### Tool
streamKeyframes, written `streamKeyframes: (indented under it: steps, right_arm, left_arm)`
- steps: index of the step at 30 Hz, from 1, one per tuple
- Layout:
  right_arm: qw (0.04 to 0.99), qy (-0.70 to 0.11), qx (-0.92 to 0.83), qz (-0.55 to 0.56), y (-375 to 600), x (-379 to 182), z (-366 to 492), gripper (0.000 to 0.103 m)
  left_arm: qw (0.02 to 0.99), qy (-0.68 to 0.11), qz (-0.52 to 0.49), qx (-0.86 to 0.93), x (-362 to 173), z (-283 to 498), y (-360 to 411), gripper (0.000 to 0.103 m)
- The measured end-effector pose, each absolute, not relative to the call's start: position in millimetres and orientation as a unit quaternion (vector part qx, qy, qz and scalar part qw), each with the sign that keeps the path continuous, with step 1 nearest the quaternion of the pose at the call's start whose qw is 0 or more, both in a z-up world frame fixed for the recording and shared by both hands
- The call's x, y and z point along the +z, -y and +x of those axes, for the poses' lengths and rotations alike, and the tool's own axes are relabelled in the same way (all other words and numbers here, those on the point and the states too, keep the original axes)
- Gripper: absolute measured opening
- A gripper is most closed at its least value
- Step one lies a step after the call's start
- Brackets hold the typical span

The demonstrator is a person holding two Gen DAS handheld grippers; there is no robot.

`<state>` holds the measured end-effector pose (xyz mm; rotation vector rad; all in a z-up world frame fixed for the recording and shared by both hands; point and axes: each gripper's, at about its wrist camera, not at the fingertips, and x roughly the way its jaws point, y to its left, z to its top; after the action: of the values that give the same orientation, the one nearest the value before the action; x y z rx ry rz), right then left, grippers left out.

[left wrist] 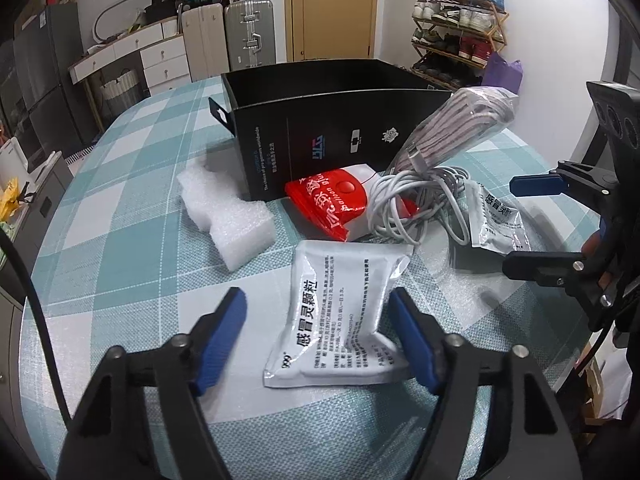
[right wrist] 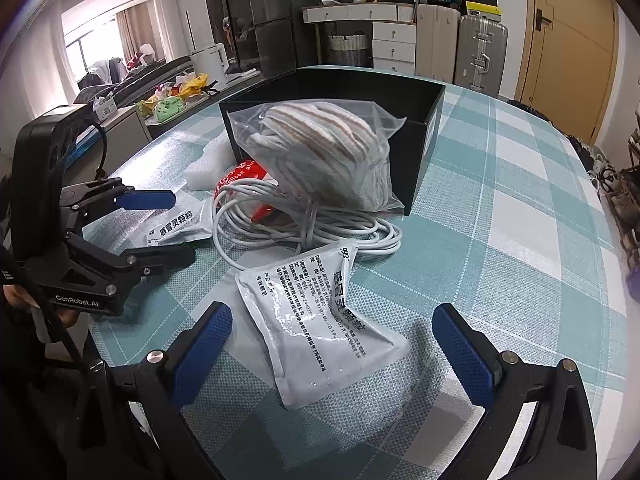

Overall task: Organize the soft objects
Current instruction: 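Move both tools back toward the remaining items beside the box, then grasp the white sachet with the left tool while the right tool grasps the bagged cable bundle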

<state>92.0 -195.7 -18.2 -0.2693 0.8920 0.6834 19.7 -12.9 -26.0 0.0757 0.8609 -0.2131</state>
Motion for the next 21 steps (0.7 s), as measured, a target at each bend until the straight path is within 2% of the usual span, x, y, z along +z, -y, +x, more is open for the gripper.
streamKeyframes:
  steps: [3, 4, 7, 12, 15, 18, 20, 21]
  right_arm:
    - [0.838, -0.421, 0.322, -0.130, 193.5, -18.5, 90.3, 0.102]
    - [0.838, -0.421, 0.322, -0.131, 192.5, -18.8, 89.3, 0.101]
    - [0.837, -0.420, 0.322, -0.139, 189.2, -20.2, 89.5, 0.082]
    - [0.835, -0.424, 0.319, -0.142, 187.2, -24.1, 92.4, 0.080]
    - [0.835, -0.423, 0.322, -0.144, 186.9, -24.2, 91.6, 0.075]
    - [0.834, -0.420, 0.326, -0.147, 186.1, -24.3, 90.1, 0.065]
    - [0.834, -0.417, 0.329, -0.150, 186.0, -23.3, 88.9, 0.051]
    - [0.833, -0.417, 0.331, -0.150, 186.2, -23.0, 88.7, 0.050]
  left_arm:
    - [0.903, -0.412, 0.042, -0.113, -24.3, 17.6, 15.5, 0.048]
    - [0.903, -0.411, 0.044, -0.113, -23.9, 17.6, 16.0, 0.045]
    - [0.904, -0.411, 0.042, -0.115, -22.8, 17.3, 16.5, 0.040]
    - [0.904, -0.409, 0.035, -0.122, -20.8, 17.2, 14.8, 0.036]
    - [0.904, -0.407, 0.031, -0.125, -19.7, 17.2, 14.7, 0.033]
    - [0.905, -0.405, 0.030, -0.130, -19.1, 16.5, 15.7, 0.031]
    - [0.906, -0.402, 0.031, -0.131, -18.6, 15.9, 16.3, 0.030]
    - [0.906, -0.402, 0.030, -0.131, -18.5, 16.1, 16.1, 0.029]
